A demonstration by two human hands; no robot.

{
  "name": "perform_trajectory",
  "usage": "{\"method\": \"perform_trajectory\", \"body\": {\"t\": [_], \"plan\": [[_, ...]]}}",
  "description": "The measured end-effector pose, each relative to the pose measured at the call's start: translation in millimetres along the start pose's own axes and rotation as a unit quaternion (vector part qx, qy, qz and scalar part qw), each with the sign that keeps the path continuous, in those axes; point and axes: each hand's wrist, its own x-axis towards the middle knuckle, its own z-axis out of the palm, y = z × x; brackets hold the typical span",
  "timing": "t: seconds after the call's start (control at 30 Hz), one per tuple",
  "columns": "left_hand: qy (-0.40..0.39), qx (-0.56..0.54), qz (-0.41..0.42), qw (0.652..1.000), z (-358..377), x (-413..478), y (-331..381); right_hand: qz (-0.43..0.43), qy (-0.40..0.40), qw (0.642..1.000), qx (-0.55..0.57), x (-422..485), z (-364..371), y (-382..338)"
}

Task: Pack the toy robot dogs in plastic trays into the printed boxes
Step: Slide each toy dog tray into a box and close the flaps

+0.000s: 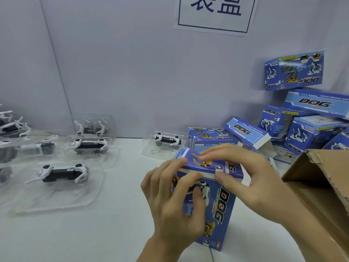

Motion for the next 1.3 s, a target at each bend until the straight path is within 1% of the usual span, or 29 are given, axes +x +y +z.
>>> {"method": "perform_trajectory", "body": {"t": [0.1, 0.2, 0.3, 0.37, 0.47, 0.53, 0.63, 0.8, 0.97, 1.03, 1.2, 1.3], "plan": [[-0.018, -0.009, 0.006, 1.0, 0.2, 0.8, 3.8, -0.005, 0.083, 0.994, 0.076, -10.0, 8.7, 9.6], [-0.039, -0.015, 0.001, 0.999, 1.6, 0.7, 8.9, -0.007, 0.126, 0.988, 0.094, -11.6, 17.6, 13.2], [-0.044, -0.019, -0.004, 0.999, 1.7, 0.7, 12.2, -0.003, 0.153, 0.985, 0.081, -11.0, 20.9, 12.0], [-0.057, -0.015, 0.006, 0.998, 1.7, 0.6, 14.2, 0.004, 0.149, 0.985, 0.089, -15.3, 20.0, 14.2], [-0.074, -0.022, 0.004, 0.997, 2.1, 1.5, 16.9, 0.035, 0.12, 0.981, 0.151, -25.4, 14.5, 19.5], [-0.084, -0.03, -0.002, 0.996, 1.9, 1.6, 18.2, 0.049, 0.11, 0.982, 0.147, -28.7, 12.8, 20.6], [-0.091, -0.036, -0.013, 0.995, 1.7, 1.1, 20.4, 0.046, 0.12, 0.983, 0.132, -29.2, 15.5, 18.8], [-0.101, -0.043, -0.01, 0.994, 2.1, 0.3, 25.5, 0.028, 0.137, 0.973, 0.183, -31.4, 20.7, 17.6], [-0.097, -0.059, 0.019, 0.993, 0.7, 1.6, 19.9, -0.007, 0.124, 0.981, 0.149, -37.9, 21.3, 23.8], [-0.096, -0.074, 0.026, 0.992, 0.5, 3.0, 17.0, -0.015, 0.134, 0.983, 0.127, -38.6, 22.4, 26.2], [-0.114, -0.087, 0.041, 0.989, -1.2, 6.3, 8.7, -0.001, 0.152, 0.976, 0.155, -35.9, 21.6, 27.3], [-0.108, -0.079, 0.051, 0.99, -1.0, 8.0, 7.4, 0.005, 0.153, 0.974, 0.167, -35.9, 21.1, 27.4]]}}
